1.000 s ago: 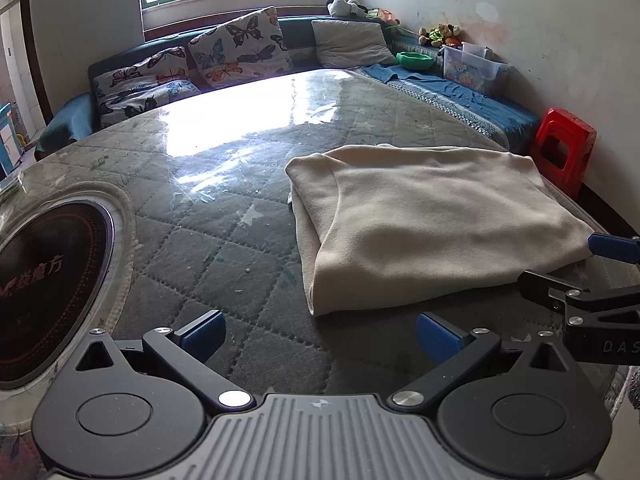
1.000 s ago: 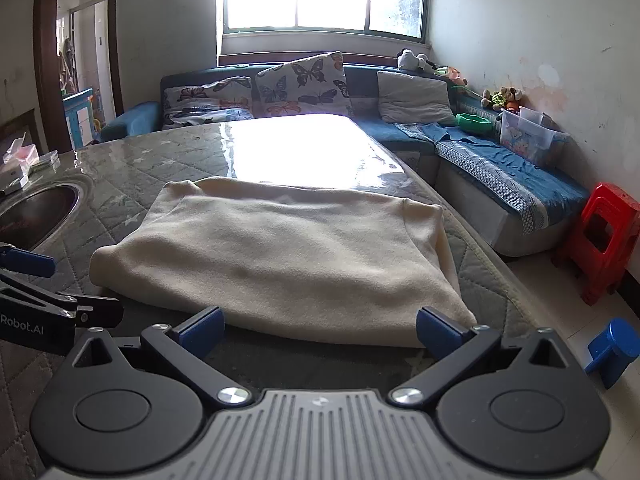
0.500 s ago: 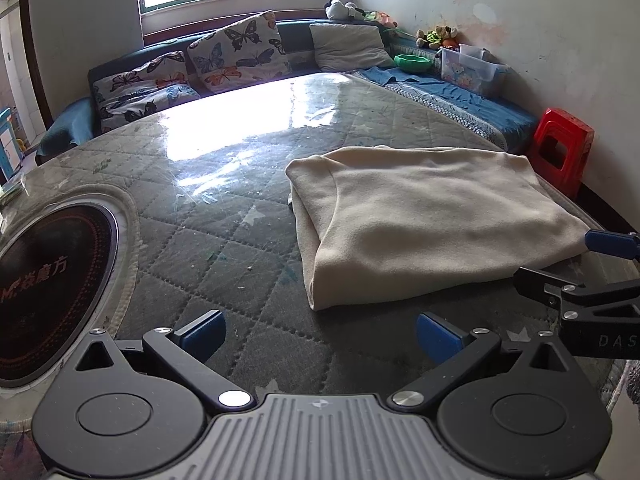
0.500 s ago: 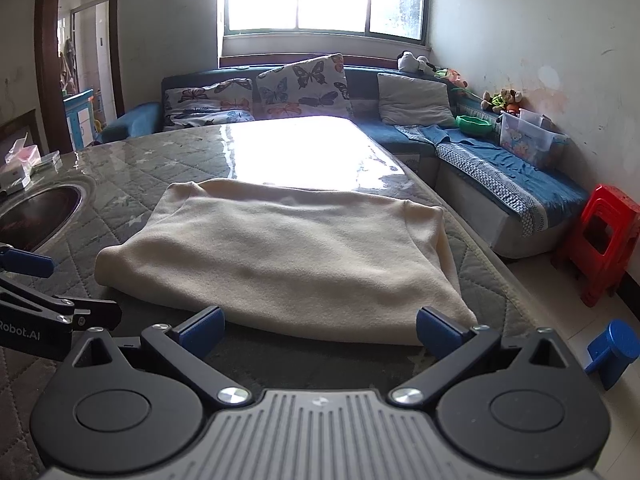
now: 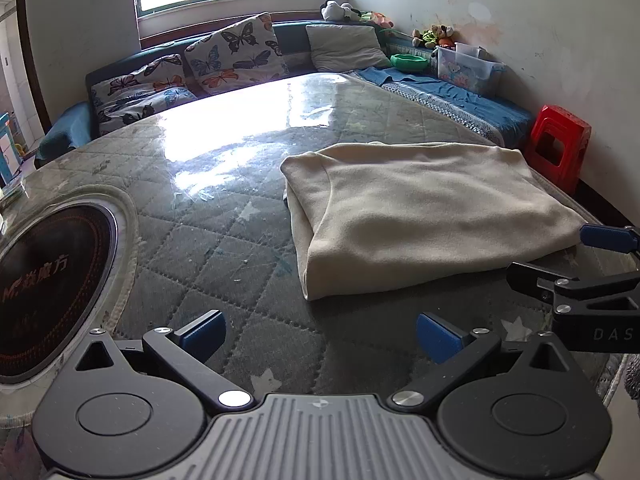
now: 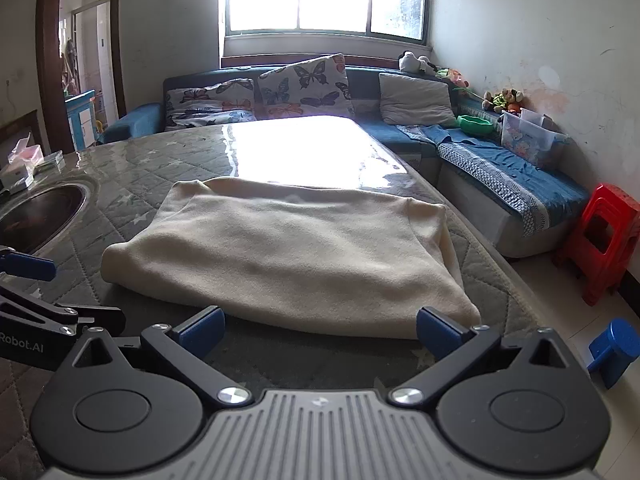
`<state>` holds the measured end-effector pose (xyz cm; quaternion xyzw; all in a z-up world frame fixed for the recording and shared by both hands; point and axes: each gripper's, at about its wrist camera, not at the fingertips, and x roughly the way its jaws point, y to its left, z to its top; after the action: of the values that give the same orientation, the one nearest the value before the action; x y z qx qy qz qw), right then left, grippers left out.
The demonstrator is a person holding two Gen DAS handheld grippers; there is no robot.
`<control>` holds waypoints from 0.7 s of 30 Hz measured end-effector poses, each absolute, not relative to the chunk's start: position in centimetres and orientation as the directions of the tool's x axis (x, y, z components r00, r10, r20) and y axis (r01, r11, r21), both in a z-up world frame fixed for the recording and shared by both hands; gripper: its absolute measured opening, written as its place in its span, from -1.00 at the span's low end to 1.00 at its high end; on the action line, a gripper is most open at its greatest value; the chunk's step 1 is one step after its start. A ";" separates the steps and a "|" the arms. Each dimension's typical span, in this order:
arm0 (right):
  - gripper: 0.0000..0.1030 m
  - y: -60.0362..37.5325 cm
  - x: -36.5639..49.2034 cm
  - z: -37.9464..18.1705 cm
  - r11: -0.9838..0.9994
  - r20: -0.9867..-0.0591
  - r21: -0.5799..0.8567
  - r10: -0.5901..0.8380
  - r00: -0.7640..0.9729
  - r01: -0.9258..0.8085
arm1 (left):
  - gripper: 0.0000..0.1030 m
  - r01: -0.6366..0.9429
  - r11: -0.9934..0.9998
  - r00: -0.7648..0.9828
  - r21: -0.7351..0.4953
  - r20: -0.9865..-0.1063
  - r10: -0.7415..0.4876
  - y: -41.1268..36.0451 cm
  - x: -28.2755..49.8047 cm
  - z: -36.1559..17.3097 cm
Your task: Fold clothes
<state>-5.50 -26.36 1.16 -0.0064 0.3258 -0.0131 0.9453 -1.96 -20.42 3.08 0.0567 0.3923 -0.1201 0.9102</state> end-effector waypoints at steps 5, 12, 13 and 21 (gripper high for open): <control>1.00 -26.3 -5.6 1.1 1.000 -0.617 -0.019 -0.031 0.786 0.024 | 1.00 0.262 0.965 0.665 0.010 -0.727 -0.173 -20.3 -2.1 3.1; 1.00 -26.3 -5.8 1.0 1.000 -0.618 -0.017 -0.030 0.786 0.025 | 1.00 0.267 0.964 0.666 0.014 -0.725 -0.174 -20.4 -2.5 3.0; 1.00 -26.3 -5.8 1.0 1.000 -0.618 -0.017 -0.030 0.785 0.025 | 1.00 0.268 0.963 0.666 0.014 -0.725 -0.175 -20.5 -2.5 3.0; 1.00 -26.0 -5.9 1.1 1.000 -0.616 -0.017 -0.023 0.787 0.016 | 1.00 0.268 0.963 0.669 0.015 -0.722 -0.175 -20.4 -2.8 3.0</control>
<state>-5.95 -26.00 1.13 -0.0056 0.3261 -0.0104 0.9452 -2.76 -20.44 3.04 0.0600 0.3883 -0.1214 0.9115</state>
